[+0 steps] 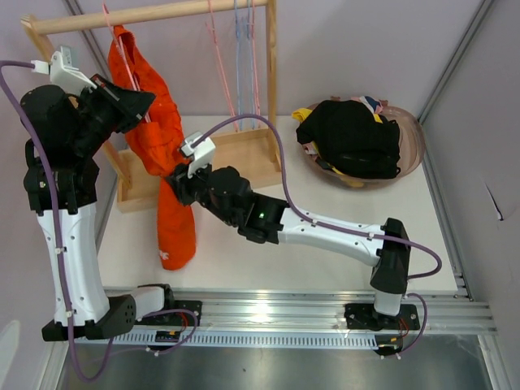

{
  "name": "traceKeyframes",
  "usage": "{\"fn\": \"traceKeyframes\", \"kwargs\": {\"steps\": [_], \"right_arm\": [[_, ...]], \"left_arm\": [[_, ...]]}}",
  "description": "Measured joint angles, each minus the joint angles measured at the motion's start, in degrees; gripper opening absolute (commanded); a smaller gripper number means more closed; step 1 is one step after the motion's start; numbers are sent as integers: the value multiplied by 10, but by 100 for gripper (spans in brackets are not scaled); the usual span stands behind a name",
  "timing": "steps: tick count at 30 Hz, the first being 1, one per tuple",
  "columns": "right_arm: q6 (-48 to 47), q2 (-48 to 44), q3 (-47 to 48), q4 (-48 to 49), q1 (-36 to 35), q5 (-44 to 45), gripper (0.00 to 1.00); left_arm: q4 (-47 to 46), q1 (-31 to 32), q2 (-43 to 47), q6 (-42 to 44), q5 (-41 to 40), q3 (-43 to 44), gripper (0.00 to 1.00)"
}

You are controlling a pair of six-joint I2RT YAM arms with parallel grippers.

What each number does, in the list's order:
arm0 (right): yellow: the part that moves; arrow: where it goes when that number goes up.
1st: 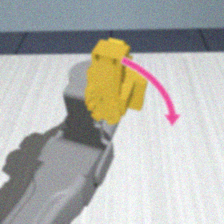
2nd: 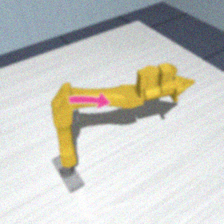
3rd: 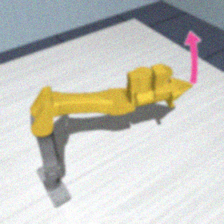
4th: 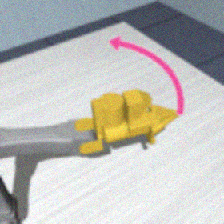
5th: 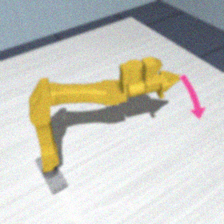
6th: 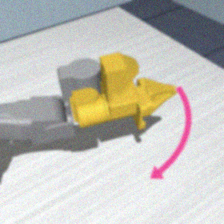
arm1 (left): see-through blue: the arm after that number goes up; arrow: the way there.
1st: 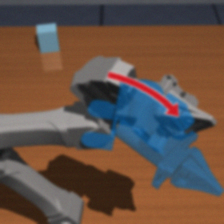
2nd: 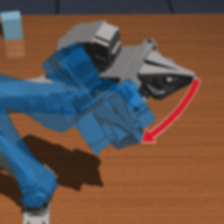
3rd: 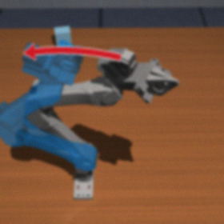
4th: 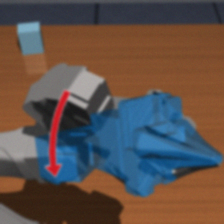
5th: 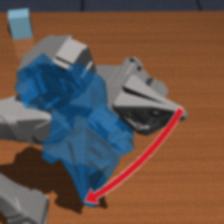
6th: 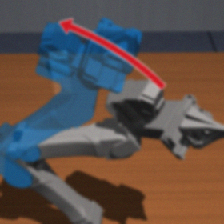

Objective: Remove the shorts from the hanger

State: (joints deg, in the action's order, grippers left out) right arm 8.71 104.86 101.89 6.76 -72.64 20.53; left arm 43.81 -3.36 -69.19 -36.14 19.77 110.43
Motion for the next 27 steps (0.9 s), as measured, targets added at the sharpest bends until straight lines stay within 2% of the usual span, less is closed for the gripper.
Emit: {"fn": "traceKeyframes", "kwargs": {"steps": [5, 11, 15, 17, 20, 23, 27], "right_arm": [[18, -3, -29, 17, -15, 6, 0], [48, -75, -185, 42, -63, 57, 0], [82, -137, -290, 47, -113, 115, 0], [100, -155, -315, 45, -124, 133, 0], [115, -165, -327, 38, -126, 152, 0], [111, -161, -323, 33, -113, 154, 0], [84, -111, -249, 19, -63, 131, 0]], "left_arm": [[1, 0, -7, 2, -1, 3, 0], [24, 0, -34, 19, -17, 24, 0], [67, -1, -68, 19, -33, 72, 0], [96, -1, -90, 21, -36, 109, 0], [91, -2, -110, 28, -37, 134, 0], [69, -3, -94, 26, -17, 102, 0], [21, -8, -15, 9, 13, -21, 0]]}}
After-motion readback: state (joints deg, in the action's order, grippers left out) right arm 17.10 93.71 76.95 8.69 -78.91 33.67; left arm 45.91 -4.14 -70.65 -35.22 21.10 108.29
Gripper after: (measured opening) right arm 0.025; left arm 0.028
